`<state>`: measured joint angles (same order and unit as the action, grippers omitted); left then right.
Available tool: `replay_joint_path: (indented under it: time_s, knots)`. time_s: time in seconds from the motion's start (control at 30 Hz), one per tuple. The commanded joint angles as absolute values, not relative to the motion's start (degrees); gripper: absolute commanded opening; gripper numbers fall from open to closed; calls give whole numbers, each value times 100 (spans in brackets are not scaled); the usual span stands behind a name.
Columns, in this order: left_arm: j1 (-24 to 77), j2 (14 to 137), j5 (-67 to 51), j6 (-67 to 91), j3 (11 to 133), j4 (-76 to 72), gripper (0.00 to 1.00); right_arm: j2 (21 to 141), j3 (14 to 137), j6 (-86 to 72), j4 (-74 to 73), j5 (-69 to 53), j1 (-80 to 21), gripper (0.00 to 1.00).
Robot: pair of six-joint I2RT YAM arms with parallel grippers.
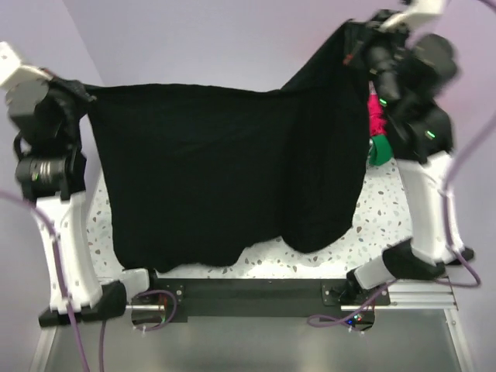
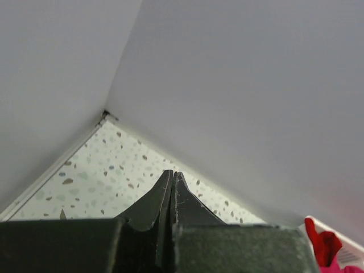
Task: Fold and stack the t-shirts
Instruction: Flatten the tshirt out
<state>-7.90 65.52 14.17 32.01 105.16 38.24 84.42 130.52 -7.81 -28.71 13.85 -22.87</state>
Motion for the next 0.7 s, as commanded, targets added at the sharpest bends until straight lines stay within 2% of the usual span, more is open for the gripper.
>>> replay_joint_path:
  time_s: [0.0,0.23,0.43,0.67]
  knots:
    - [-835,7030,827,3041,10520,3437,0,9200,13480,-607,-2759,1380,-2276,0]
    - [-835,7444,642,3155,11153,3340,0,9870,14238,-738,-2804,1301,-2276,0]
    - [-835,7015,764,3269,11285,3182,0,9370,13992,-835,-2488,1248,-2285,0]
    - [-835,5987,1546,3472,11329,3173,0,8298,13589,-853,-2049,976,-2285,0]
